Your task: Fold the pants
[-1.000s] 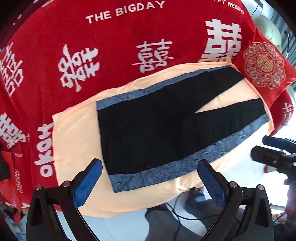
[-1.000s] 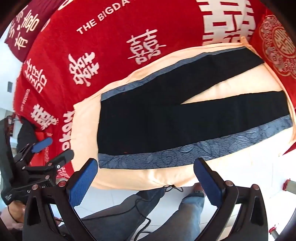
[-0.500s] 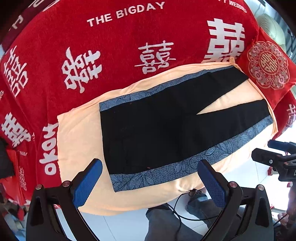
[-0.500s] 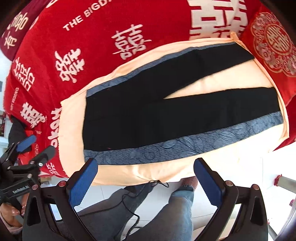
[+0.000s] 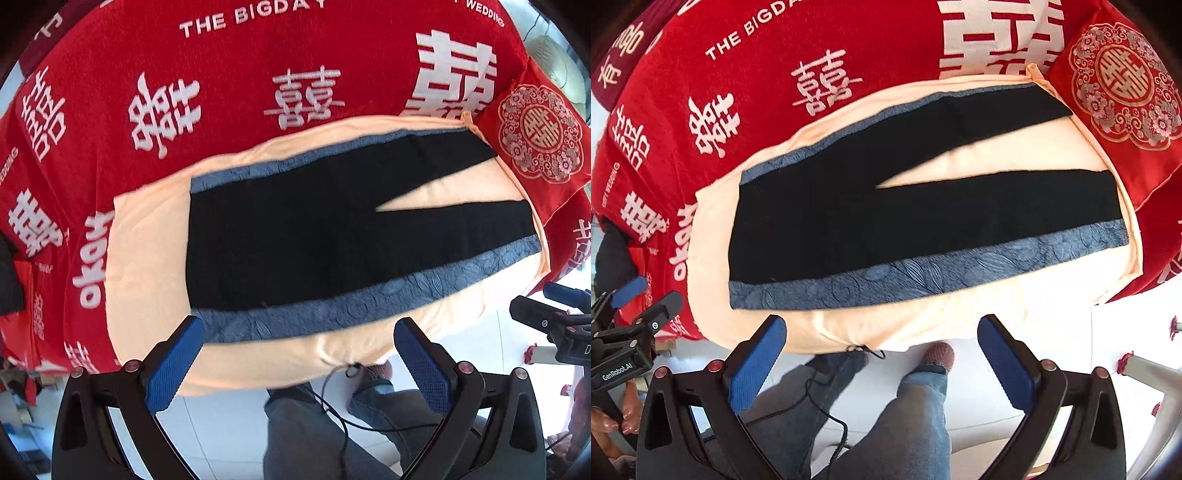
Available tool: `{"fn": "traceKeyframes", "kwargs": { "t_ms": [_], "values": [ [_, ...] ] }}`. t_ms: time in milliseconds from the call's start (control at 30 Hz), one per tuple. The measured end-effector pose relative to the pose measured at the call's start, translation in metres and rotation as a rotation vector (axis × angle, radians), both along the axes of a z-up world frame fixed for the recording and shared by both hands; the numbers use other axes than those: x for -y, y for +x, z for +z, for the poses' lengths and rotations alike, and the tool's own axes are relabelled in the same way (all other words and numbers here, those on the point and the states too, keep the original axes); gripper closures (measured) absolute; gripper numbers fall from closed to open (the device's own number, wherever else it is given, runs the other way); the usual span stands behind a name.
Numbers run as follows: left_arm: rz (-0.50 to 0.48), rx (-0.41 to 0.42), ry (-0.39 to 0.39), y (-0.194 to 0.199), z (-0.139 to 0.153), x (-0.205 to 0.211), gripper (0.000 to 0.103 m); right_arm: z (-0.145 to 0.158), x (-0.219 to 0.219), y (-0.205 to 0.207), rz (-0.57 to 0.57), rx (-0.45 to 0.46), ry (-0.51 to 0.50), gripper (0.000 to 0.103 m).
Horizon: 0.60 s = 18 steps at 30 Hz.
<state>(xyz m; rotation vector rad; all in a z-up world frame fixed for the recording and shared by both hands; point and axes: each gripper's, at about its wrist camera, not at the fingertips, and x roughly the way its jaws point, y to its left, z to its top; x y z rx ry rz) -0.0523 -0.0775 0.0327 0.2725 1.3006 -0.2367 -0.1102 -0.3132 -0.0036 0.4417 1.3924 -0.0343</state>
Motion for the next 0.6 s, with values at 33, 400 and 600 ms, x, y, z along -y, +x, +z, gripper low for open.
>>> {"fn": "traceKeyframes", "kwargs": {
  "t_ms": [33, 400, 600],
  "values": [
    [0.008, -0.007, 0.001, -0.006, -0.001, 0.002, 0.000, -0.001, 0.003, -0.004, 0.003, -0.007, 0.003, 0.000],
    [0.030, -0.026, 0.064, -0.036, -0.006, 0.002, 0.000, -0.019, 0.004, -0.023, 0.015, -0.064, 0.060, 0.000],
    [0.019, -0.026, 0.066, -0.022, -0.016, -0.009, 0.000, -0.022, -0.010, -0.010, 0.028, -0.073, 0.032, 0.000]
  ]
}}
